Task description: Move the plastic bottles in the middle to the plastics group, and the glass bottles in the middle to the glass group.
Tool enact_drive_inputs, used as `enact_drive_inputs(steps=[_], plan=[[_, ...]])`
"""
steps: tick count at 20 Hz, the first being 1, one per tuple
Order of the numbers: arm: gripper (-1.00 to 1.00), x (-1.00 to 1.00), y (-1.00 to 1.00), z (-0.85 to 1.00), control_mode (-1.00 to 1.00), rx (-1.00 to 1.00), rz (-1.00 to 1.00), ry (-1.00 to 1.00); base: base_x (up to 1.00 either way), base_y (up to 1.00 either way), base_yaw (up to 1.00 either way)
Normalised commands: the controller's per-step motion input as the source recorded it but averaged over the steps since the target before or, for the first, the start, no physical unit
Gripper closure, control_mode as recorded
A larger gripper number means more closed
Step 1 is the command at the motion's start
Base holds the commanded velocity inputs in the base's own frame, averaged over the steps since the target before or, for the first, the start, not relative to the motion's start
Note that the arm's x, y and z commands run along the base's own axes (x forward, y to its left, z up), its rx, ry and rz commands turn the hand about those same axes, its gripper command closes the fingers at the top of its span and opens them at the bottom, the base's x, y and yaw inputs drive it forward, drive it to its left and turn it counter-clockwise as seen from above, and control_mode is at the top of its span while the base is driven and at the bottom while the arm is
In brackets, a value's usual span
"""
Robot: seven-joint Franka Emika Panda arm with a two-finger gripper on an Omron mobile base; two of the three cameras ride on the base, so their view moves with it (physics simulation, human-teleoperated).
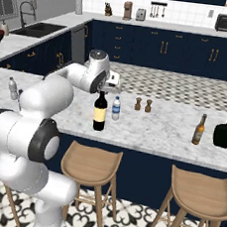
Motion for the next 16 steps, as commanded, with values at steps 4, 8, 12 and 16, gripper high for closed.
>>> enact_drive_inputs(steps=[4,8,12,16], plan=[[1.0,-0.26,-0.99,0.0,-1.0,-0.06,-0.19,0.0,0.0,0.0,0.0],[1.0,0.0,-0.98,0.0,-1.0,-0.05,-0.21,0.0,0.0,0.0,0.0],[1.0,0.08,-0.87,0.0,-1.0,-0.03,-0.24,0.0,0.0,0.0,0.0],[1.0,0.25,-0.81,0.01,-1.0,0.0,-0.23,0.0,0.0,0.0,0.0]])
